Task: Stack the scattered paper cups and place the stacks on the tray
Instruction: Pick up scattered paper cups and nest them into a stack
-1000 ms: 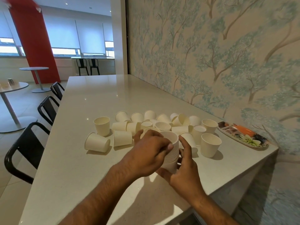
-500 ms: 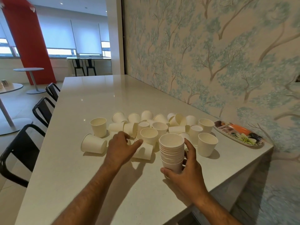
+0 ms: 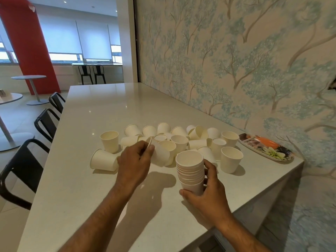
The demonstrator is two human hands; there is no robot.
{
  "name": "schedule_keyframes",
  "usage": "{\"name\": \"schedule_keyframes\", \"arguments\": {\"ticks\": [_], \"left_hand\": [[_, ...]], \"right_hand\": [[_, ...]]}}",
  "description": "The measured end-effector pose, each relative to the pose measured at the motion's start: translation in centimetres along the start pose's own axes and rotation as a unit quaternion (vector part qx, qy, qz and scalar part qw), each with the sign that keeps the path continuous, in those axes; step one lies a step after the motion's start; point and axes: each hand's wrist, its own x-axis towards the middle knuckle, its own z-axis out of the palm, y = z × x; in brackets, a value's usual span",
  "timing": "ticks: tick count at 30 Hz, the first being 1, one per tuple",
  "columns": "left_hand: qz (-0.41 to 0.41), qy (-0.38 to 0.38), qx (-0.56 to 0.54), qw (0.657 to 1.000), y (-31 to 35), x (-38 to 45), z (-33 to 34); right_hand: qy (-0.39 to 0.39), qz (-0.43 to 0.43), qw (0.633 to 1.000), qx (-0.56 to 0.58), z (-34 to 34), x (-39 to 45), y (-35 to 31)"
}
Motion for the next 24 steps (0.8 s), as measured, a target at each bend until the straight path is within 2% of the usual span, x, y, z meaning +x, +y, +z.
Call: {"name": "schedule_keyframes", "arguments": {"ticks": [3, 6, 10, 15, 17, 22, 24], "left_hand": [[0.06, 0.063, -0.087, 0.992, 2.7, -0.3, -0.7], [0.115, 0.058, -0.112, 0.985, 4.4, -0.7, -0.8], [0.159, -0.04, -0.047, 0.985, 5.2, -1.4, -0.1], [0.16, -0.163, -0.017, 0.973, 5.4, -2.4, 0.9], [0.164, -0.192, -0.002, 0.968, 5.7, -2.8, 1.2], [0.184, -0.234, 0.116, 0.948, 5.7, -2.9, 1.7], [0.162, -0.236, 0.1, 0.953, 5.6, -2.8, 2.0]], "right_hand": [[-0.002, -0.008, 1.0, -0.006, 0.3, 0.0, -0.2], [-0.002, -0.024, 1.0, -0.016, 0.5, 0.1, -0.6], [0.003, -0.042, 0.999, -0.019, 0.7, 0.1, -1.2], [0.001, -0.058, 0.998, -0.012, 0.4, 0.1, -2.0], [0.002, -0.064, 0.998, -0.005, 0.1, 0.1, -2.2], [0.005, -0.063, 0.998, 0.009, -0.8, 0.2, -2.0], [0.012, -0.046, 0.999, 0.018, -1.2, 0.1, -1.8]]}}
